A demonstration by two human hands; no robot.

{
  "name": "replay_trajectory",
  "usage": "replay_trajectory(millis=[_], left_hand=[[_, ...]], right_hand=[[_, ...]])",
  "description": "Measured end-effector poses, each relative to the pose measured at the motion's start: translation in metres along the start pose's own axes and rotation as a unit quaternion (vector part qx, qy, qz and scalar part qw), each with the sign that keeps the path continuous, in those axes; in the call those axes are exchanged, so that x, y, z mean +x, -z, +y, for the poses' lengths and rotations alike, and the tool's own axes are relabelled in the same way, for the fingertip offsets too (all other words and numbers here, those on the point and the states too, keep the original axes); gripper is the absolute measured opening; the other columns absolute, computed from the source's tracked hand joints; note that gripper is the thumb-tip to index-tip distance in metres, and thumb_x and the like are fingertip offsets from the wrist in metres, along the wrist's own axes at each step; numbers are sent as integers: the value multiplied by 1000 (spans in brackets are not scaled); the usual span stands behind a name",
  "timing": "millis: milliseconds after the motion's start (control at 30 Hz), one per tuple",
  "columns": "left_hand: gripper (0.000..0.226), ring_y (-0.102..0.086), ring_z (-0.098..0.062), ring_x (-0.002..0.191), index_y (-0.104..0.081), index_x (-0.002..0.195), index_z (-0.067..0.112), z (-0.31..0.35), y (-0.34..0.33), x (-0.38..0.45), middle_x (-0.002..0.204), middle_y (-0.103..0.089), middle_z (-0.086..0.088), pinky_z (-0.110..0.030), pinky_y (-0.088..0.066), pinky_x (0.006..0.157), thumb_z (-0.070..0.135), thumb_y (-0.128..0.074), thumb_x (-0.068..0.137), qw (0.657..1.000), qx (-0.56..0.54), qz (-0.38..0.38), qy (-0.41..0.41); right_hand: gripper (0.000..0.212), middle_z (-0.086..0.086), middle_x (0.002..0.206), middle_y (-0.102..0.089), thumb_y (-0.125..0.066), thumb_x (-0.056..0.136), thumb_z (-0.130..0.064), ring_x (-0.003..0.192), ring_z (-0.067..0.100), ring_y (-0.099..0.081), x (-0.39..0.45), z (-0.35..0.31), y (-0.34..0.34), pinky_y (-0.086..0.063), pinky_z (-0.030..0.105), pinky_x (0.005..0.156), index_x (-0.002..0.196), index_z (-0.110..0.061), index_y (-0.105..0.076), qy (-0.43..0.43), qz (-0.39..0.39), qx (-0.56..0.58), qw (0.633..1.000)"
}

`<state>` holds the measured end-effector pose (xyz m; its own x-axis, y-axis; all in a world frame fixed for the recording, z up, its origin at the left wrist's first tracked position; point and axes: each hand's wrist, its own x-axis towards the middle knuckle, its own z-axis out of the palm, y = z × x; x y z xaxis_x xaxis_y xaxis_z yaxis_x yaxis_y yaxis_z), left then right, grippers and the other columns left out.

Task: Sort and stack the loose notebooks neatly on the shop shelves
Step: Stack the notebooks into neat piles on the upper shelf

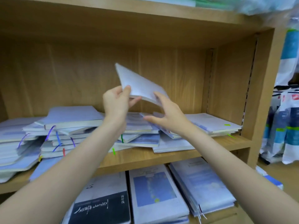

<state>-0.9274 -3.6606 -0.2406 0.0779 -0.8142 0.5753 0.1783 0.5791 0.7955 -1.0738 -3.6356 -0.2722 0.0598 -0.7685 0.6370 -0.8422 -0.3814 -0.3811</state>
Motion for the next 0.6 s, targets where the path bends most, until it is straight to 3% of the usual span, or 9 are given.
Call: replay_trajectory(millis=[67, 133, 200, 267, 333, 400, 467, 533, 600], left_hand=[[32, -67, -7, 58, -44, 64, 11, -4, 0, -6, 43, -48, 15, -15, -53, 70, 5, -48, 95, 998, -27, -57, 17], [17, -67, -4, 61, -60, 84, -2, -5, 9, -5, 69, -66, -1, -17, -55, 75, 4, -48, 95, 991, -5, -135, 21], [20, -68, -6, 76, -61, 107, -6, -7, 32, 1, 93, -66, -9, -10, -50, 76, 0, -48, 93, 973, 148, -168, -55], [27, -64, -12, 94, -63, 114, 3, -13, 64, 12, 103, -67, -6, -8, -41, 82, -1, -51, 90, 909, 345, -166, -163], [33, -62, -20, 102, -62, 119, 11, -16, 96, 19, 110, -68, -6, -21, -40, 84, 3, -50, 89, 842, 478, -161, -190], [36, -58, -31, 107, -58, 124, 16, -21, 120, 24, 114, -66, -10, -30, -39, 82, 9, -50, 90, 798, 558, -175, -144], [37, -54, -29, 114, -54, 129, 17, -26, 132, 27, 121, -63, -10, -30, -36, 87, 17, -52, 91, 750, 613, -211, -134], [42, -50, -25, 120, -49, 133, 20, -33, 140, 27, 128, -59, -4, -29, -32, 93, 24, -54, 91, 699, 657, -229, -167], [46, -46, -22, 125, -47, 135, 22, -40, 147, 26, 133, -54, 0, -30, -28, 99, 25, -56, 90, 682, 672, -213, -196]], right_hand=[[44, 7, 130, -54, -52, 92, -17, 121, 27, -48, 11, 1, -8, -40, 36, 92, 134, -13, -44, 11, 99, -145, 984], [36, 9, 113, -62, -45, 92, -9, 104, 33, -57, 16, 15, -3, -43, 38, 74, 126, -16, -53, -15, 142, -214, 966], [31, 11, 114, -63, -46, 94, -10, 107, 34, -57, 14, 37, 8, -40, 37, 75, 122, -17, -58, -50, 33, -225, 972], [42, 8, 135, -53, -43, 95, -5, 126, 29, -46, 7, 51, 15, -35, 35, 98, 134, -18, -50, -75, -173, -235, 954], [51, 4, 146, -41, -36, 94, 2, 134, 25, -37, 4, 50, 20, -28, 32, 109, 141, -16, -40, -107, -275, -243, 924], [48, 6, 141, -48, -35, 91, 3, 130, 25, -42, 10, 35, 23, -34, 34, 107, 133, -10, -51, -103, -235, -212, 943], [41, 2, 137, -52, -40, 93, -4, 128, 20, -45, 19, 11, 16, -34, 30, 105, 130, -12, -54, -74, -173, -148, 971], [41, 0, 139, -50, -51, 95, -24, 129, 16, -43, 28, -19, -6, -32, 27, 105, 134, -15, -49, -12, -180, -98, 979], [53, 1, 136, -52, -59, 88, -43, 128, 20, -44, 33, -44, -44, -35, 31, 103, 133, -15, -49, 24, -223, -105, 969]])
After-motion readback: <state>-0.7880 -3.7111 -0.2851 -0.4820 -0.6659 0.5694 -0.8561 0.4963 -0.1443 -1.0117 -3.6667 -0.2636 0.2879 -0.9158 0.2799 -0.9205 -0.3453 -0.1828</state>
